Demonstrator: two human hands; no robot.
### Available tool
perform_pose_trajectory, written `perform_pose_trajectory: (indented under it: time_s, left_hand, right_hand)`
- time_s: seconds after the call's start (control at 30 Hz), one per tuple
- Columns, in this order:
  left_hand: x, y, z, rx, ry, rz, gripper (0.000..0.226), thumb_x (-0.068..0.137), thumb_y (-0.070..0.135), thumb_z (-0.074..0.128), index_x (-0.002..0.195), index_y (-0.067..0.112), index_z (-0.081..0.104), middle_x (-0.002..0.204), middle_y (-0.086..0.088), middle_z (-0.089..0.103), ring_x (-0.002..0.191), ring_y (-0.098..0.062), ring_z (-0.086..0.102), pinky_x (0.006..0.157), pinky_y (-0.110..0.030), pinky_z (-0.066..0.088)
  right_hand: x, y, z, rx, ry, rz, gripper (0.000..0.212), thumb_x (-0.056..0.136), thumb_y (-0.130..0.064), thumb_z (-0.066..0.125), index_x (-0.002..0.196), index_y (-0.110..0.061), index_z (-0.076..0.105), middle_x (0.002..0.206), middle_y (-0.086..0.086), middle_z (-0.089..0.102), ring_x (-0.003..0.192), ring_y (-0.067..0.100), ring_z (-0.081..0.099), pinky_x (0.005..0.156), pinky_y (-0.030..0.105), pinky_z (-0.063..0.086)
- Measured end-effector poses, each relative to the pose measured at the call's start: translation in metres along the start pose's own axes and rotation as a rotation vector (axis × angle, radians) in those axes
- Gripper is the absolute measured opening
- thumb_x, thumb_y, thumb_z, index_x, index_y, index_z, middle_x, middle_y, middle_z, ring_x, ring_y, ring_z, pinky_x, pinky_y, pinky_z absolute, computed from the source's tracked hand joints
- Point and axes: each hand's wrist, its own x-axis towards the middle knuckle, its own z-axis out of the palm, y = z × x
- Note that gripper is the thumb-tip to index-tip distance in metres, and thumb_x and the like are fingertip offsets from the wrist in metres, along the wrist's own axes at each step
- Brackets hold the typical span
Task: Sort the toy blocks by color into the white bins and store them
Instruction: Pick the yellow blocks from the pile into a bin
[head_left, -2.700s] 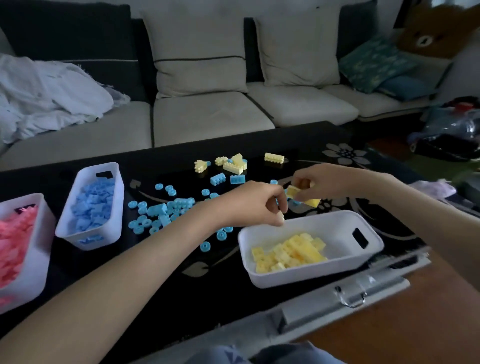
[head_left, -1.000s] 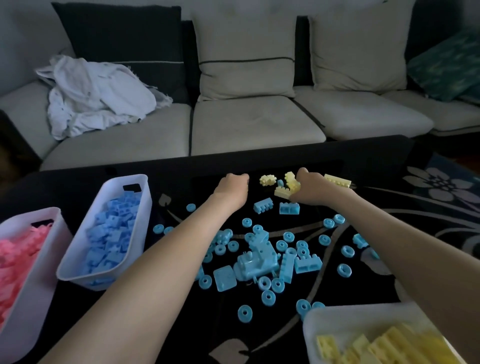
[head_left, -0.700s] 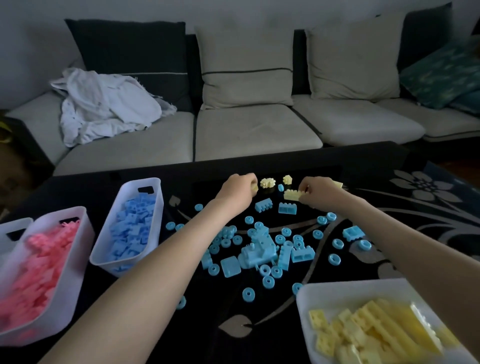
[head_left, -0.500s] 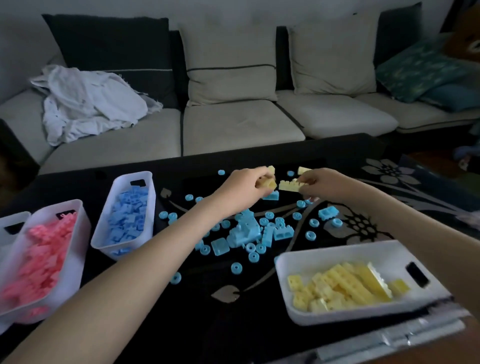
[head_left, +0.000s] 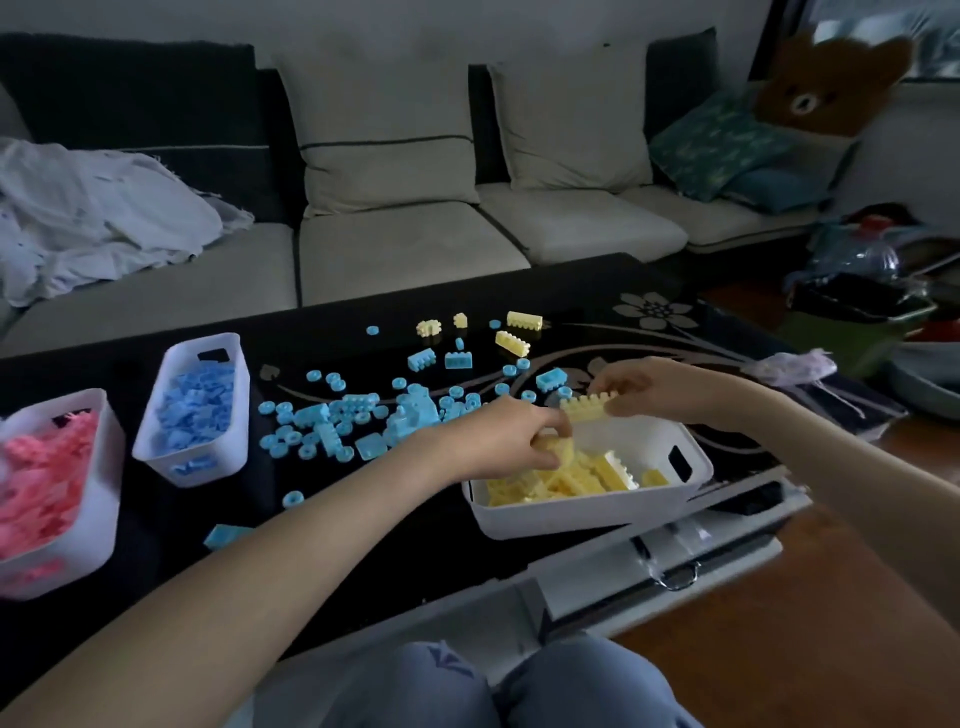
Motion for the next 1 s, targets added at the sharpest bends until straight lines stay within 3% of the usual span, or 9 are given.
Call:
perform_pose_trajectory:
  time_s: [0.13,0.23,0.37,0.5,0.6,0.73,0.83,1.0]
  left_hand:
    - [0.000,-0.006,0.001,0.074,0.007,-0.020,0.034,0.092,0.030,0.058,0.126,0.029,0.054,0.101,0.002,0.055,0.088,-0.014,0.056,0.073,-0.028,0.047]
    - [0.000,-0.010,0.003,0.089,-0.011,-0.040,0.037,0.091,0.030,0.059,0.127,0.030,0.053,0.110,0.001,0.057,0.093,-0.015,0.057,0.078,-0.029,0.049]
    - [-0.002,-0.012,0.000,0.079,-0.029,-0.042,0.049,0.090,0.032,0.061,0.137,0.032,0.044,0.095,0.008,0.053,0.087,-0.010,0.054,0.072,-0.022,0.044]
    - [-0.002,-0.018,-0.014,-0.004,-0.014,-0.061,0.056,0.088,0.039,0.063,0.139,0.031,0.041,0.104,0.007,0.061,0.097,-0.009,0.057,0.083,-0.023,0.046]
    - [-0.001,-0.030,-0.027,-0.055,0.065,-0.068,0.045,0.089,0.044,0.059,0.131,0.029,0.050,0.112,0.005,0.060,0.095,-0.008,0.055,0.078,-0.020,0.043]
    - [0.004,-0.063,-0.041,-0.052,0.184,-0.154,0.032,0.093,0.041,0.053,0.121,0.025,0.057,0.107,0.006,0.058,0.085,-0.009,0.056,0.071,-0.021,0.044]
    - [0.012,-0.095,-0.049,-0.052,0.253,-0.235,0.029,0.095,0.034,0.053,0.121,0.023,0.058,0.106,0.004,0.059,0.077,-0.007,0.055,0.063,-0.019,0.043]
    - [0.044,-0.147,-0.062,0.000,0.365,-0.329,0.030,0.098,0.023,0.045,0.126,0.018,0.054,0.116,-0.003,0.058,0.093,-0.015,0.056,0.078,-0.026,0.045]
  right_hand:
    - [-0.008,-0.003,-0.003,0.031,-0.044,-0.047,0.021,0.092,-0.015,0.056,0.111,-0.024,0.061,0.108,-0.003,0.059,0.094,0.005,0.054,0.073,0.014,0.040]
    - [-0.010,-0.004,-0.002,0.012,-0.151,-0.062,0.028,0.093,-0.018,0.056,0.119,-0.027,0.058,0.114,-0.009,0.056,0.104,0.000,0.051,0.082,0.014,0.039]
    - [-0.002,-0.011,-0.001,0.029,-0.133,-0.098,0.029,0.092,-0.016,0.057,0.120,-0.025,0.057,0.114,-0.010,0.058,0.104,-0.001,0.053,0.080,0.011,0.041]
    - [0.018,-0.021,0.001,0.029,-0.115,-0.113,0.028,0.091,-0.017,0.057,0.116,-0.029,0.057,0.107,-0.012,0.059,0.099,0.005,0.058,0.075,0.013,0.046]
    - [0.040,-0.032,0.003,0.009,-0.095,-0.129,0.029,0.091,-0.018,0.057,0.119,-0.026,0.057,0.108,-0.009,0.060,0.097,0.005,0.058,0.076,0.016,0.046]
    - [0.079,-0.039,0.005,-0.077,-0.036,-0.126,0.026,0.091,-0.024,0.056,0.117,-0.027,0.056,0.104,-0.012,0.060,0.096,0.006,0.058,0.079,0.019,0.042]
    - [0.115,-0.034,0.010,-0.107,0.046,-0.090,0.028,0.090,-0.024,0.057,0.118,-0.027,0.053,0.100,-0.012,0.057,0.087,0.007,0.056,0.072,0.019,0.040]
    - [0.178,-0.020,0.011,-0.167,0.119,-0.007,0.047,0.089,-0.016,0.056,0.135,-0.015,0.043,0.124,0.008,0.055,0.107,0.022,0.055,0.084,0.028,0.044]
